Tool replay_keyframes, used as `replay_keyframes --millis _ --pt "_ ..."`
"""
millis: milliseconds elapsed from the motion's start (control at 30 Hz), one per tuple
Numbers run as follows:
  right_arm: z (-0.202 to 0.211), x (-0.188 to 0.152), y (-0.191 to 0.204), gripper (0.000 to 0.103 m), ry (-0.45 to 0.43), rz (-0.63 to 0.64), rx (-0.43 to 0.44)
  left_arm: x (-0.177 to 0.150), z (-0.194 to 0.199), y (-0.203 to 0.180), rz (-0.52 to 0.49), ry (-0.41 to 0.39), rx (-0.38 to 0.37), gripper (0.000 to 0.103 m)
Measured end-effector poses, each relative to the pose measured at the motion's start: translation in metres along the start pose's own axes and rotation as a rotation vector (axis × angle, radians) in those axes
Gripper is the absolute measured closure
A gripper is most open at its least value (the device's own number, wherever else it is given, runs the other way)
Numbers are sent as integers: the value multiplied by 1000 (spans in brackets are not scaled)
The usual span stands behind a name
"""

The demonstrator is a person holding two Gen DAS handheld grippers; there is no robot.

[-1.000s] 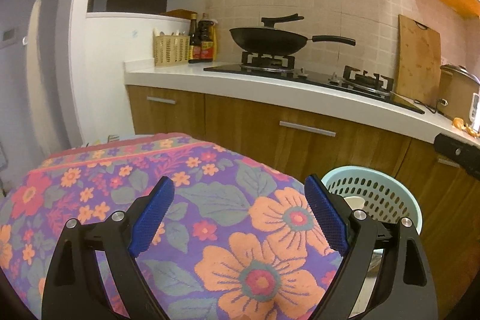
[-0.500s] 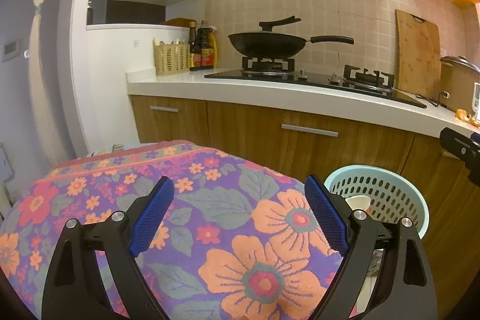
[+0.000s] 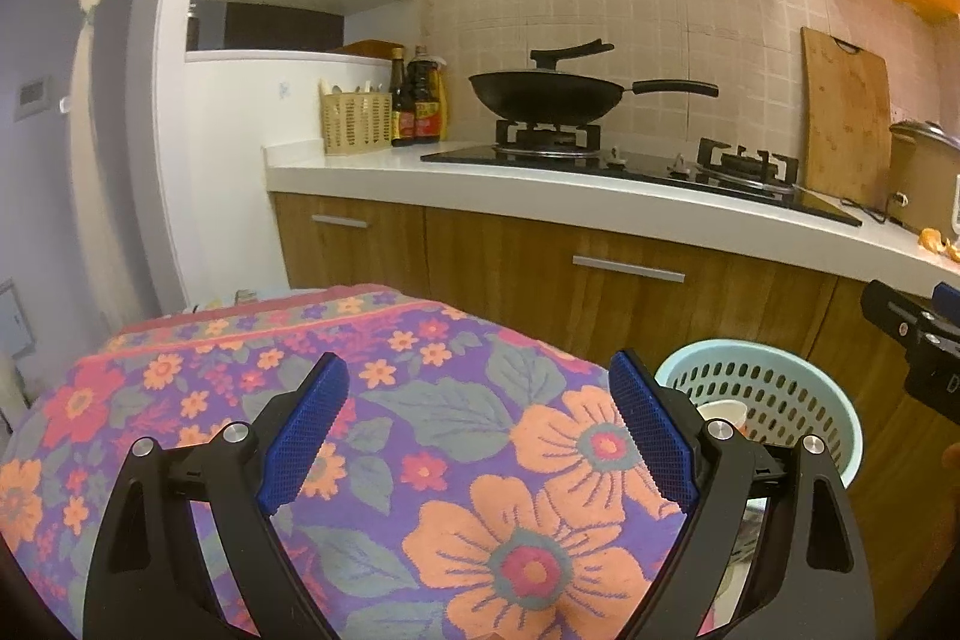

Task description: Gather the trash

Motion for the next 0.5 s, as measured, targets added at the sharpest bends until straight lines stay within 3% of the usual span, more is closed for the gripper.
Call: replay_keyframes --millis 500 --pt "-3 1 -7 8 5 -39 -12 3 5 -4 -31 -3 -8 13"
Point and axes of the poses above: each gripper's, at about its wrist camera, not at the fingertips, and z roughly against the way its jaws point, y to its left, x to its top, the point moved 6 cm from there along -z, roughly the way its jaws point, and after that the axes turned 8 degrees about -z, right-handed, at the moved point
